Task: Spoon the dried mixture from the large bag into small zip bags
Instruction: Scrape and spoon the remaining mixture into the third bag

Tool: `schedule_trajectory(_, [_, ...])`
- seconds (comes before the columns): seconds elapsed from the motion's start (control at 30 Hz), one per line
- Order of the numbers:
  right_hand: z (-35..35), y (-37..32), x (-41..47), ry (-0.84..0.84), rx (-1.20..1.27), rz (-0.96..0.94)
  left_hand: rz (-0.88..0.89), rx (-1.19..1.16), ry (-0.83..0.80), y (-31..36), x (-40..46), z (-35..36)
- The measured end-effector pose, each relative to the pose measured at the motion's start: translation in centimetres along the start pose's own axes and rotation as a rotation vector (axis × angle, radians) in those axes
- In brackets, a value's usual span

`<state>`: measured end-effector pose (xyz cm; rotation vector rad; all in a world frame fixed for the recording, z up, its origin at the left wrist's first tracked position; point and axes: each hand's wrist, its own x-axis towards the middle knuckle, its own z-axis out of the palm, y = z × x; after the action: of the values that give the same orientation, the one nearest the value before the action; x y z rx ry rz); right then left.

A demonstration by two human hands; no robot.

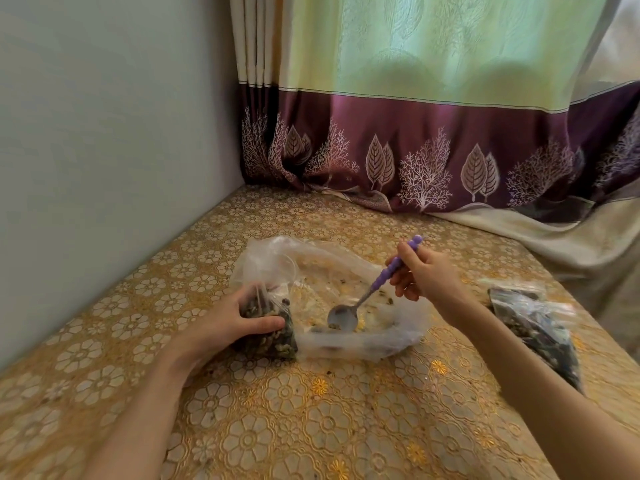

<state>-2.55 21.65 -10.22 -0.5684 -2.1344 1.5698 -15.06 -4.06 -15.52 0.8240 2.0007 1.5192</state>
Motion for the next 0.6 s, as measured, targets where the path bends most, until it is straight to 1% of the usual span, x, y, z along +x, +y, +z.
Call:
schedule_trajectory(0.1, [-0.1,-0.1,-0.2,-0.061,-0.072,0.003,0.006,-0.005,0.002,0.0,0.1,0.0])
schedule_trajectory(0.17, [-0.1,-0.2,-0.4,-0.057,-0.088,0.003,0.019,-0.004,-0.009,0.0,0.0,0.0])
schedule_trajectory(0.23, [0.1,-0.1,-0.7,-0.023,-0.077,0.004,0.029,-0.004,-0.021,0.1,-0.1,0.0])
schedule_trajectory(0.4, [1.2,1.0,-1.4,0.130,-0.032,-0.028,0.009,-0.016,-0.022,-0.1,0.0,0.1])
schedule_trajectory(0.6, [2.4,1.5,-1.5,0.156,0.086,-0.018,0.010,-0.022,-0.018,-0.2,0.0,0.1])
